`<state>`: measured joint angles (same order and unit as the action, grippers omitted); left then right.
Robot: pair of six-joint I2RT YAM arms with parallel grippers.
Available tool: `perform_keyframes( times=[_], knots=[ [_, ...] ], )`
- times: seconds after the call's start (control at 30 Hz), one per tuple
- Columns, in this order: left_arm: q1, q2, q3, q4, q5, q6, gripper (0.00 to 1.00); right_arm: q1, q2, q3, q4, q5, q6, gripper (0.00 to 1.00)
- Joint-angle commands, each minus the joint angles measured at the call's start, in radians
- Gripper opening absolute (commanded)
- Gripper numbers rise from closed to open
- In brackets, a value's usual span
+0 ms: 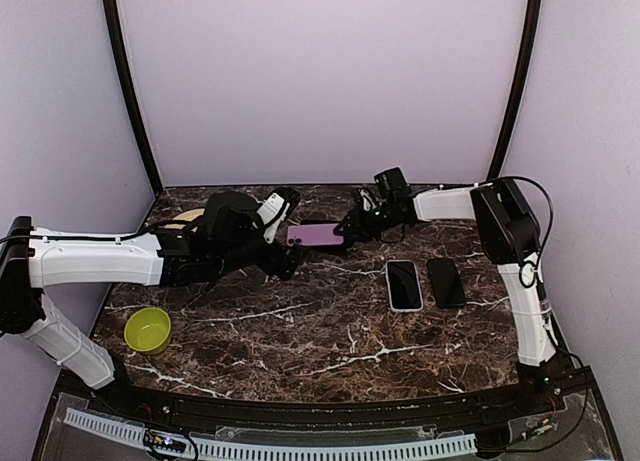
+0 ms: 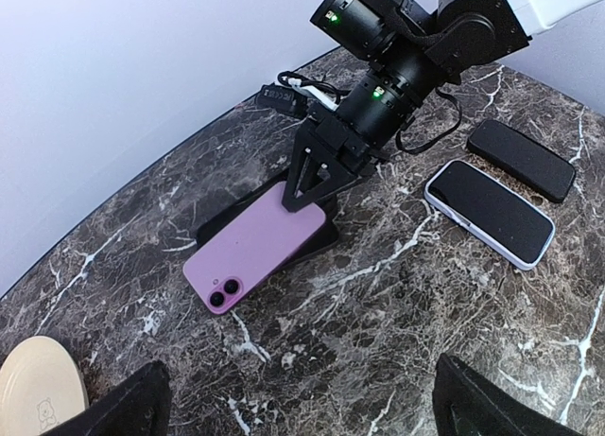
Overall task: Put the phone into the phone case
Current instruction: Pick up the phone at the center of the board, then place the phone at the center of the board.
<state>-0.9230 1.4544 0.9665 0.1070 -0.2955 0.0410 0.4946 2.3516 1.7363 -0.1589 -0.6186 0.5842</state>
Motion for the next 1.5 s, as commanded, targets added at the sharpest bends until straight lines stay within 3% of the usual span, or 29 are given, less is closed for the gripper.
perform_keyframes(
  times=[0.0,0.37,0.67,0.83,1.13,1.47],
  knots=[
    [0.000,-0.044,0.025,-0.010,0.010,0.009,0.99,0.010,0.042,-0.053,0.030,-0.095,0.017,0.25],
    [-0.001,-0.049,0.025,-0.008,0.016,0.013,0.99,-0.006,-0.052,-0.171,0.203,-0.198,0.089,0.01],
    [-0.001,-0.047,0.023,-0.006,0.008,0.018,0.99,0.015,-0.240,-0.305,0.264,-0.083,0.063,0.00],
    [-0.002,-0.041,0.024,-0.008,0.003,0.018,0.99,0.048,-0.324,-0.372,0.196,0.005,-0.027,0.00],
    [-0.001,-0.012,0.033,-0.025,-0.012,-0.007,0.99,0.130,-0.510,-0.492,0.095,0.232,-0.149,0.00],
    [0.005,-0.016,0.026,-0.013,-0.139,-0.030,0.98,0.306,-0.661,-0.507,-0.045,0.735,-0.401,0.00]
  ],
)
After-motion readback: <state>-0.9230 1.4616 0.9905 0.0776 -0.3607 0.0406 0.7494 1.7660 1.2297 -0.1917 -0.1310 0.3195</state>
